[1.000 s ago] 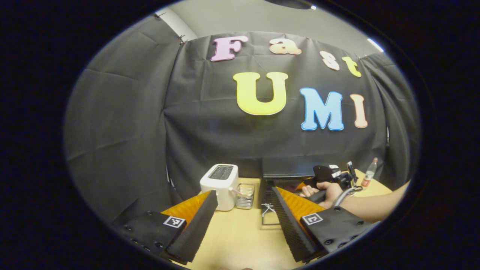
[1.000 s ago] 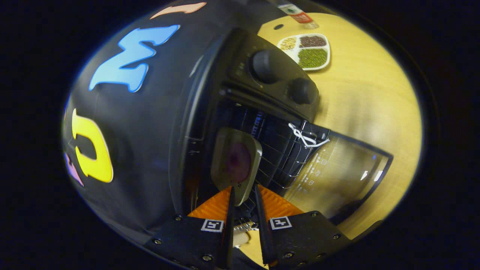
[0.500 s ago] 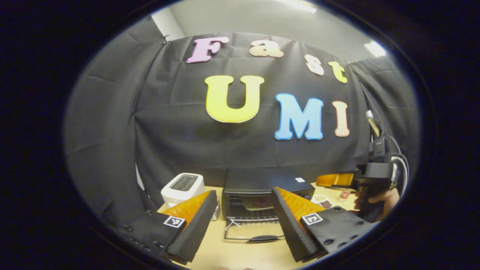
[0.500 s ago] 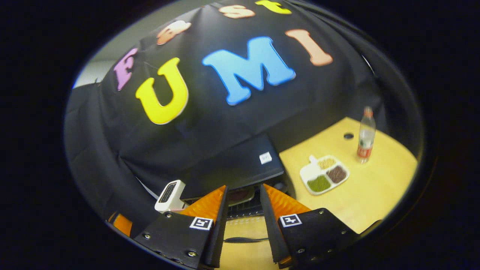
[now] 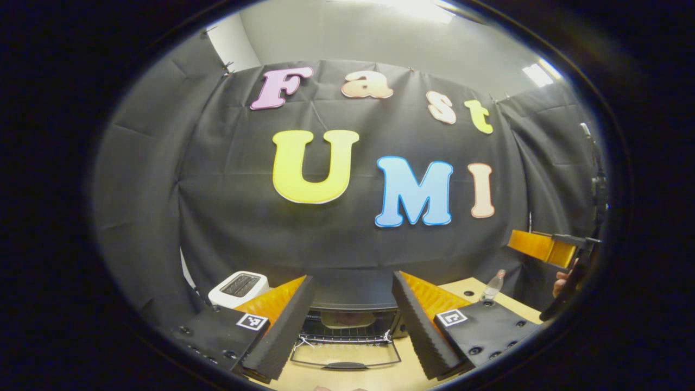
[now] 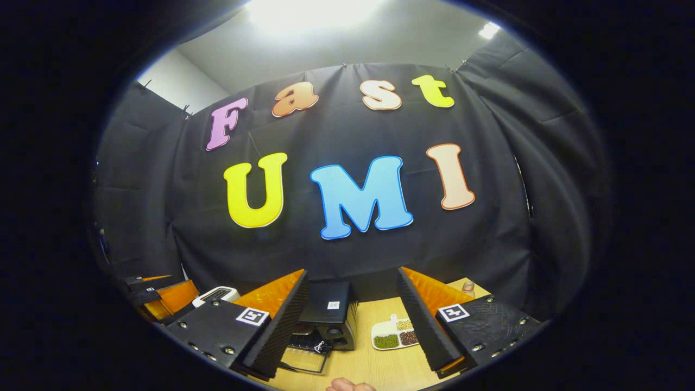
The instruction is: Open the electric oven with the left hand, put the food in, and close the electric oven.
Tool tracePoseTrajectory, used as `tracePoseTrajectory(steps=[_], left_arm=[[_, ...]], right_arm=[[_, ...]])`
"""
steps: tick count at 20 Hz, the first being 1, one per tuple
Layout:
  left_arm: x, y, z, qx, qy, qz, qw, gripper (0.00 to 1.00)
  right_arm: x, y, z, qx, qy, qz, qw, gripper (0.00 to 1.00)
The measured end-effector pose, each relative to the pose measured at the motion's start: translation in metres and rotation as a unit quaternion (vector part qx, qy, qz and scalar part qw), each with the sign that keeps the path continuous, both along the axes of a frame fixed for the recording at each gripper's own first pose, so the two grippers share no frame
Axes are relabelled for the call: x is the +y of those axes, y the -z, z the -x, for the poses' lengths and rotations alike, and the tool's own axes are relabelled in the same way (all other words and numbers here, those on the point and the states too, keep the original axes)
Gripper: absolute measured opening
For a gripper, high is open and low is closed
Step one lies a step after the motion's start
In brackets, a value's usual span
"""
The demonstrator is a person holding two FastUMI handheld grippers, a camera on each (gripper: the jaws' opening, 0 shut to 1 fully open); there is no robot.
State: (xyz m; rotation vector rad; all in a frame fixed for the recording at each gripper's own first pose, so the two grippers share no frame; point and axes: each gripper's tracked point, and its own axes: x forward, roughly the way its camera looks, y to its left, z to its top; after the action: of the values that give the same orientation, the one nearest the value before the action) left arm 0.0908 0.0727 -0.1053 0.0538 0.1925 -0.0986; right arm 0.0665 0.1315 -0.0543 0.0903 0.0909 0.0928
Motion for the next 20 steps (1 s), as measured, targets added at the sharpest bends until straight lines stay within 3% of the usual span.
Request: tracePoseTrajectory(steps=[1, 3, 7, 14, 16, 20], left_arm=[[-0.003, 0.013, -0.004, 0.014, 0.001, -0.002, 1.000, 1.00], [-0.007, 0.056, -0.008, 0.084, 0.007, -0.009, 0.996, 1.00], [0.001, 0.153, 0.001, 0.234, 0.003, -0.036, 0.971, 0.97], [0.002, 0.274, 0.039, 0.418, 0.006, -0.055, 0.907, 1.00], [0.005, 0.307, 0.052, 0.469, 0.001, -0.048, 0.882, 0.97], [0.013, 0.357, 0.055, 0.520, 0.002, -0.056, 0.852, 0.98]], right_arm=[[-0.006, 0.004, 0.000, 0.005, -0.002, -0.001, 1.000, 0.98], [-0.015, 0.014, -0.004, 0.017, -0.004, 0.002, 1.000, 0.98], [-0.023, 0.034, -0.010, 0.037, -0.012, 0.007, 0.999, 0.98], [-0.044, 0.075, -0.023, 0.082, -0.021, 0.014, 0.996, 0.98], [-0.048, 0.087, -0.028, 0.094, -0.022, 0.019, 0.995, 0.98], [-0.064, 0.097, -0.027, 0.107, -0.017, 0.028, 0.994, 0.98]])
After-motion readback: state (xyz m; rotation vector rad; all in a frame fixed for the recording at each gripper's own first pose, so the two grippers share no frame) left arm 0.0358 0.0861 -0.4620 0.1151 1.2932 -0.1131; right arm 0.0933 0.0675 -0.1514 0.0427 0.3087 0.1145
